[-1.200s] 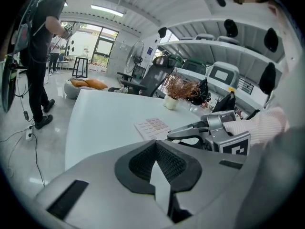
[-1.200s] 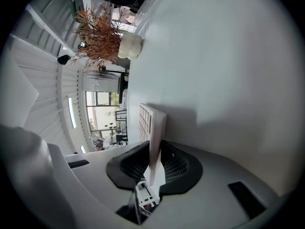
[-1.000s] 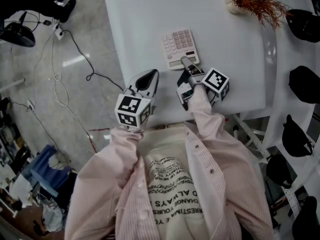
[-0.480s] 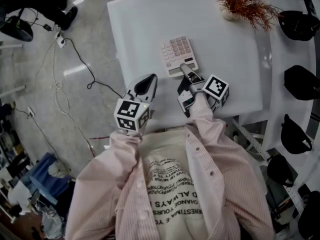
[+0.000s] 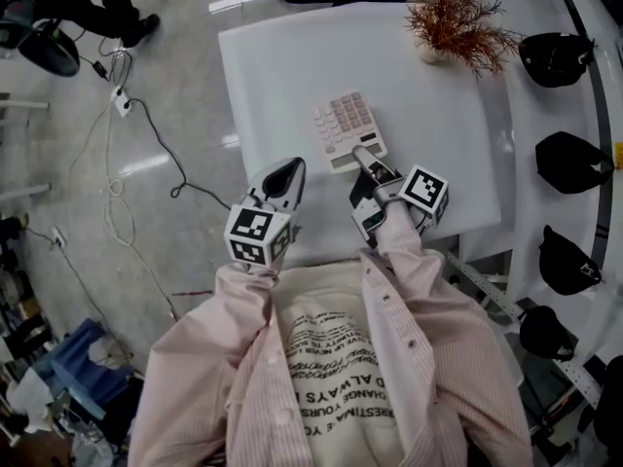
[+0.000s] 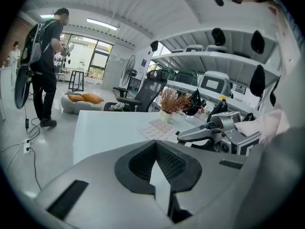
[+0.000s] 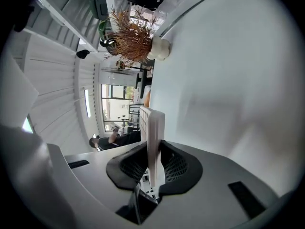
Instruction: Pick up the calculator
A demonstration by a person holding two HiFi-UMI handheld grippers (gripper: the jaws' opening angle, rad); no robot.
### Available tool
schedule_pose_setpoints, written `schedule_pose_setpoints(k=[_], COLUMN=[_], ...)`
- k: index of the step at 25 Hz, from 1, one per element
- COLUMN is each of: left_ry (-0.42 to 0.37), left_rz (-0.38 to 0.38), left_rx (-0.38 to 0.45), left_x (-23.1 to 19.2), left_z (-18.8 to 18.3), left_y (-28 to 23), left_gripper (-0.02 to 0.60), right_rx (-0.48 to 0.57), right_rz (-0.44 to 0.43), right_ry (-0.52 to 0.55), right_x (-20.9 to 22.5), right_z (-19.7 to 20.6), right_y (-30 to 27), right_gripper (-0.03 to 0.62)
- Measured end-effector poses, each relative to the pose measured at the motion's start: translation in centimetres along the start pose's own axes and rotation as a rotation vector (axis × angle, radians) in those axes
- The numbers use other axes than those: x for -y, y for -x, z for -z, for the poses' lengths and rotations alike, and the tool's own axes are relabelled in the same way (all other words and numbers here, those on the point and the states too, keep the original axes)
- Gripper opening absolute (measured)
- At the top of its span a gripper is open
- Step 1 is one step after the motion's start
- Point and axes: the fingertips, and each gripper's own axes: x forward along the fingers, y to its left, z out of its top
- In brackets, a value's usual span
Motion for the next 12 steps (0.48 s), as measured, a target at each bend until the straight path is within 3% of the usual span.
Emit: schedule_pose_setpoints(k=[12], left_ry=[-0.043], left_rz=[0.002], left_rx=[0.104], left_x=[0.7], left_z=[-3.9], left_y=[2.7], left_gripper=[0.002], right_rx=[-0.013], right_rz=[-0.106], right_ry=[-0.002], right_x=[-4.8], right_z=[0.7], right_y=[2.3], right_gripper=[0.058])
